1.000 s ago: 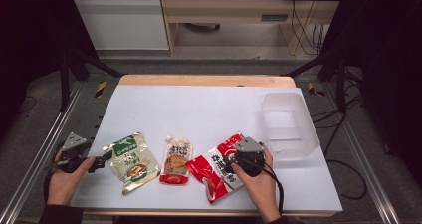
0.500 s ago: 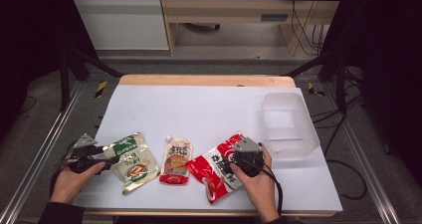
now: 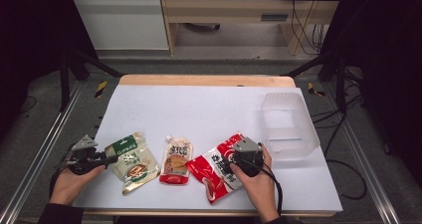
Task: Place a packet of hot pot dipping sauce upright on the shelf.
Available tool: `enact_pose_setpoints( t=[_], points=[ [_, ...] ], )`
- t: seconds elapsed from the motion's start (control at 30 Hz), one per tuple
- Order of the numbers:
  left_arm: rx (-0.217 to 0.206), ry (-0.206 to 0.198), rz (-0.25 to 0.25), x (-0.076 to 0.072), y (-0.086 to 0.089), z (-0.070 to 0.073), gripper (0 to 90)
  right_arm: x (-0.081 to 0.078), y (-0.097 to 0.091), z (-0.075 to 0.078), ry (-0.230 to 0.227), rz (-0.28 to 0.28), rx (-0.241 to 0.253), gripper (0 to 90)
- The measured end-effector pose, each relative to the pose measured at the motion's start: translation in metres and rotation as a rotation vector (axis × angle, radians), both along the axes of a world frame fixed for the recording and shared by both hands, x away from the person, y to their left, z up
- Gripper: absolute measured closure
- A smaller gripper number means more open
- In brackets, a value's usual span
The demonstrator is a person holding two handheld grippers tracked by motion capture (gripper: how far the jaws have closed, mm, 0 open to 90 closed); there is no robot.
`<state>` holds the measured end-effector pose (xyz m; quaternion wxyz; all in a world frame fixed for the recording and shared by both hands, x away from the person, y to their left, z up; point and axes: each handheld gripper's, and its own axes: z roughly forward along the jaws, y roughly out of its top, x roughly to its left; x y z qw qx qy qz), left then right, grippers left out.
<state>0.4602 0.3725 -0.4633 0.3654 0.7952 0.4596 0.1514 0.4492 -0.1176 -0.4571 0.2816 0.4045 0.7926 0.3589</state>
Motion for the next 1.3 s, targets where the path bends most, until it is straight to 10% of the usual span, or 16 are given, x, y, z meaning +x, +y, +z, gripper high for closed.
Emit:
enact_pose_setpoints(
  t=[0.23, 0.43, 0.73, 1.3],
  points=[
    [0.05, 0.016, -0.05, 0.002, -0.002, 0.003, 84.7, 0.001, -0.002, 0.0, -0.003, -0.008, -0.003, 12.9],
    [0.037, 0.029, -0.054, 0.002, -0.003, 0.0, 76.0, 0.0, -0.001, 0.0, 0.005, -0.009, -0.003, 12.6],
    [0.03, 0.031, -0.07, 0.001, -0.002, 0.004, 89.8, 0.002, -0.001, -0.002, 0.011, -0.007, -0.003, 11.9],
    [0.039, -0.118, -0.121, -0.022, -0.007, 0.048, 90.0, 0.001, 0.003, -0.002, 0.011, 0.013, -0.015, 10.8]
  ],
)
